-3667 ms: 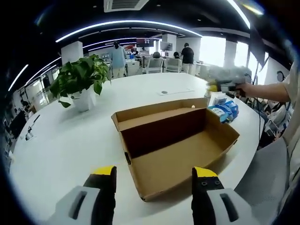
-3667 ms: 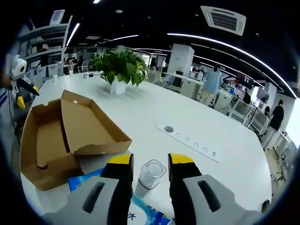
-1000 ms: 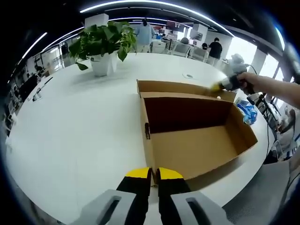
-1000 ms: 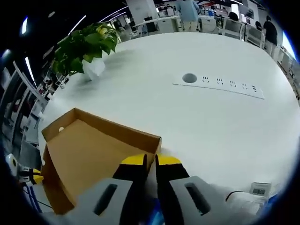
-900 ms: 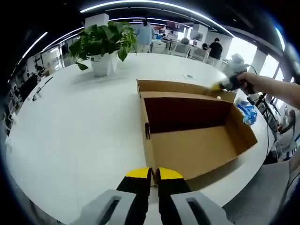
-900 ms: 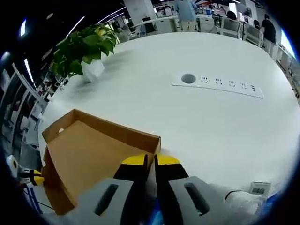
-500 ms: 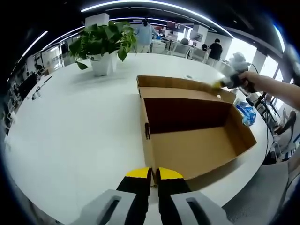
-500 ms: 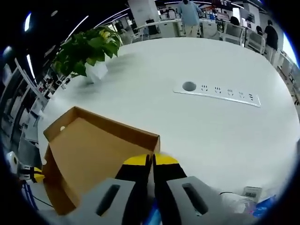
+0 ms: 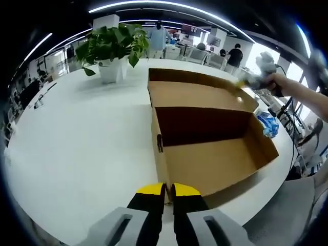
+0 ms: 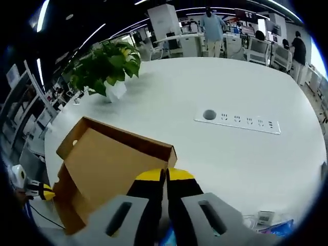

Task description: Operate the shoe box by opening the lid, removing the specified soft item, and placing it in the target area until the item is outside and the box remains undamaged.

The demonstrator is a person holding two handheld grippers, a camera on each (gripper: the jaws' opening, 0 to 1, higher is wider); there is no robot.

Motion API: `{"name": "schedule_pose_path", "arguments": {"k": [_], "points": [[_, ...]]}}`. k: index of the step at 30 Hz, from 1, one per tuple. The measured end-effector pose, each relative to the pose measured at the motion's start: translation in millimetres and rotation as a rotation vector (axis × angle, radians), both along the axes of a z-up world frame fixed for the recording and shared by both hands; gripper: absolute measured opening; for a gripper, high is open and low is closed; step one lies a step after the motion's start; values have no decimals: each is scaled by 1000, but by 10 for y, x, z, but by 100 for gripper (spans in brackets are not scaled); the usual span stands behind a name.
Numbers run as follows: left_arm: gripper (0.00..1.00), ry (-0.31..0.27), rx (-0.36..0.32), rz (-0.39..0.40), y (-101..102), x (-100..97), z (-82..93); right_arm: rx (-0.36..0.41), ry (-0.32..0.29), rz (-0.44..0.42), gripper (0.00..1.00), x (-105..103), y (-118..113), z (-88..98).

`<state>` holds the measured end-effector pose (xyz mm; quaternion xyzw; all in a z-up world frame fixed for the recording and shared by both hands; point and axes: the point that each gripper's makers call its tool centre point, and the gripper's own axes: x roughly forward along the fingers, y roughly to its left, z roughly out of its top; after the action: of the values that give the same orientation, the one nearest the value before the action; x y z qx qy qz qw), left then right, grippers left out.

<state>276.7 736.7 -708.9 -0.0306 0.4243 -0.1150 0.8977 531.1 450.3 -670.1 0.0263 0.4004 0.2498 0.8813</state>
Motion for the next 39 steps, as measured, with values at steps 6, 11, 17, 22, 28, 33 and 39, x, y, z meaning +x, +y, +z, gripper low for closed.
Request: {"name": "schedule_pose_path", "arguments": {"k": [6,11,17,22,28,33,39], "points": [[5,-2,-5,5,2,-5,2,17,-29,7,0,-60,3,166],[5,-5,-15,10,2,-10,6,29,-52,10,0,-110,5,288],[5,-9,-16,12,-1,-14,12,40,-85,17,0,-196,9,448],[5,-15,-10,10,-3,-13,15,52,-108,19,0,-263,4,550],[5,-19,1,7,-5,-15,17,66,-134,26,0,-366,8,660],[5,-25,5,8,-8,-20,23,73,-154,27,0,-446,10,731],[5,-32,4,9,-14,-23,28,84,-185,30,0,-580,1,812]]}}
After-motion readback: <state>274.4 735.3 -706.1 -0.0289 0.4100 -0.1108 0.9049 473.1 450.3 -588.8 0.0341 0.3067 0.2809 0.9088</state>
